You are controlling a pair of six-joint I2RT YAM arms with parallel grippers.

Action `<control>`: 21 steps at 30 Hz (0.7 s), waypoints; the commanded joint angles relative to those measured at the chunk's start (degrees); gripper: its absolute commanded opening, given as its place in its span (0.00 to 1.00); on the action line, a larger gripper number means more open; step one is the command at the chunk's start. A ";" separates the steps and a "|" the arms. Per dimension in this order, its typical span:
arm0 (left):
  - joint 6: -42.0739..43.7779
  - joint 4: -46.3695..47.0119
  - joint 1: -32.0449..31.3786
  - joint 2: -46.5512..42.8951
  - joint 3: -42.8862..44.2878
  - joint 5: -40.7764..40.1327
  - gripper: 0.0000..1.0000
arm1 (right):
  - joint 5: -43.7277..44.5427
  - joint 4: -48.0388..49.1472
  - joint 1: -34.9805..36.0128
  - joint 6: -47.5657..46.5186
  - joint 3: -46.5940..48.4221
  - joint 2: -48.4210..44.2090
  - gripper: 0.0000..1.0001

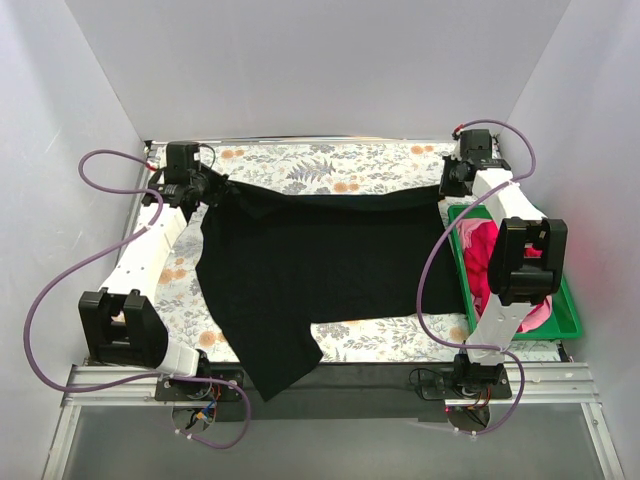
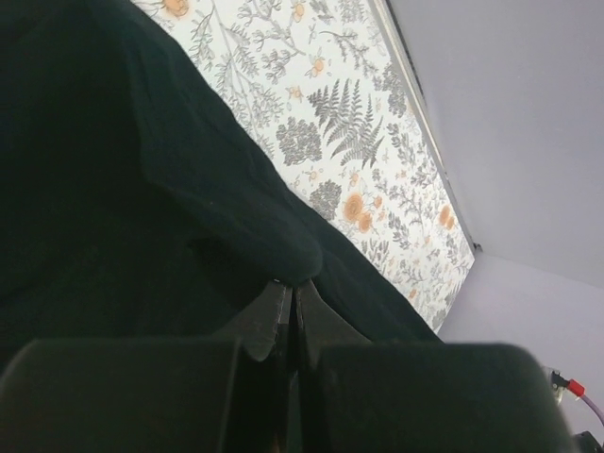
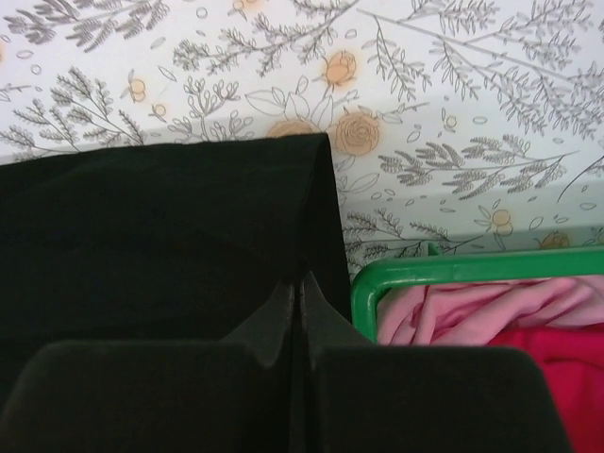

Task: Fold and stack the t-shirts
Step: Fold the tshirt

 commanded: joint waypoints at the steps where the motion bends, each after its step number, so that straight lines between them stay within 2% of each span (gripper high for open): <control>1: -0.32 -0.71 0.36 -3.74 -2.40 -0.41 0.00 | 0.92 -1.48 -0.29 1.37 -1.33 -2.51 0.01; 18: -1.72 0.96 0.36 -4.97 -9.08 0.64 0.00 | 0.40 -8.34 -0.20 4.18 -2.74 1.01 0.02; 21: -1.81 0.79 0.36 -4.97 -9.26 0.64 0.00 | -0.48 -8.61 -0.20 4.18 -2.92 1.19 0.08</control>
